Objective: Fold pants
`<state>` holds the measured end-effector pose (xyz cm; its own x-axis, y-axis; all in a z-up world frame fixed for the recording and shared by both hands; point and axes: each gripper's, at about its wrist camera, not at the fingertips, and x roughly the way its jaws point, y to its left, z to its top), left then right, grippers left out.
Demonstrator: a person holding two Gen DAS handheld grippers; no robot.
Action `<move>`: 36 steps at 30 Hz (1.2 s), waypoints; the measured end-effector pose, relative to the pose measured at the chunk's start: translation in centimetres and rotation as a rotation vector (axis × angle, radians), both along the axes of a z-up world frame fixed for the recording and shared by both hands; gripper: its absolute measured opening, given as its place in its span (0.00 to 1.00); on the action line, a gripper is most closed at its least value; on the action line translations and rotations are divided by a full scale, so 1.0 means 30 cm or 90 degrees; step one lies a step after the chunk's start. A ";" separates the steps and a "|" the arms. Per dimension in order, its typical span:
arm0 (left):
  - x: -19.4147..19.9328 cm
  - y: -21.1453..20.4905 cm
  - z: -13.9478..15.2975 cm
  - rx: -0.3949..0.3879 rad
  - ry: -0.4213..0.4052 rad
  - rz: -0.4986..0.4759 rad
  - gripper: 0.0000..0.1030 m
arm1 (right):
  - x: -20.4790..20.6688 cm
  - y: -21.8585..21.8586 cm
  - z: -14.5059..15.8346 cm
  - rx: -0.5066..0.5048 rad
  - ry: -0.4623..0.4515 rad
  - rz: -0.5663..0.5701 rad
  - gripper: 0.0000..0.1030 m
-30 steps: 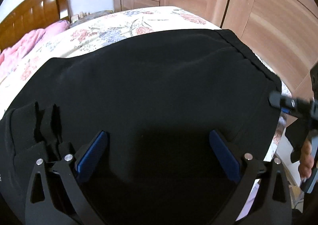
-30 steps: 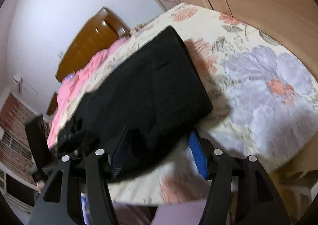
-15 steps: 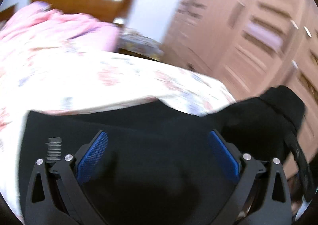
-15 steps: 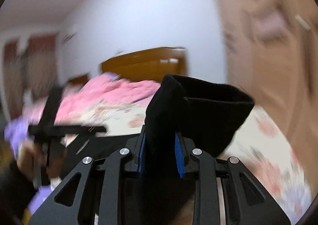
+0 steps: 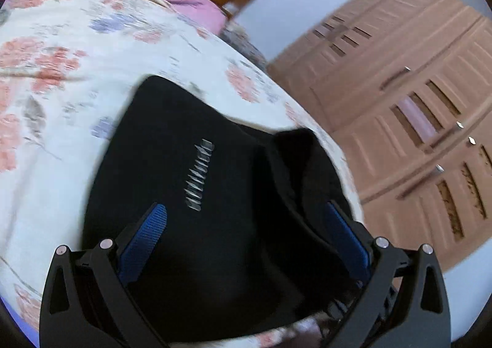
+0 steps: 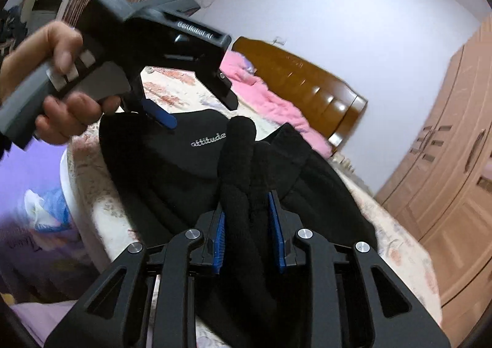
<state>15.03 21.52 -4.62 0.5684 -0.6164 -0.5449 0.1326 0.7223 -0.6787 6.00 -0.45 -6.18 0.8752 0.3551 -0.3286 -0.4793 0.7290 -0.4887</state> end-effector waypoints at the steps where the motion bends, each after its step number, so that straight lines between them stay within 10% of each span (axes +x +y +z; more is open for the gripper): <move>1: -0.002 -0.030 0.018 0.004 -0.005 -0.022 0.98 | -0.008 0.011 -0.007 -0.011 -0.008 -0.001 0.26; 7: 0.078 -0.264 0.013 0.061 0.069 -0.203 0.98 | -0.051 0.059 -0.015 -0.054 -0.045 -0.001 0.29; 12: 0.157 -0.385 -0.020 0.119 0.101 -0.255 0.98 | -0.113 0.026 0.013 -0.033 -0.036 0.075 0.56; 22: 0.148 -0.309 -0.055 -0.027 0.088 -0.256 0.98 | 0.175 -0.613 0.112 0.348 0.221 -0.141 0.50; 26: 0.136 -0.281 -0.053 -0.065 0.078 -0.254 0.98 | 0.348 -0.570 0.049 0.261 0.310 -0.141 0.40; 31: 0.140 -0.350 -0.046 -0.015 0.087 -0.267 0.98 | 0.252 -0.262 0.010 0.075 0.243 -0.010 0.20; 36: 0.161 -0.355 -0.040 -0.007 0.087 -0.282 0.98 | 0.268 -0.265 -0.002 0.087 0.261 -0.014 0.20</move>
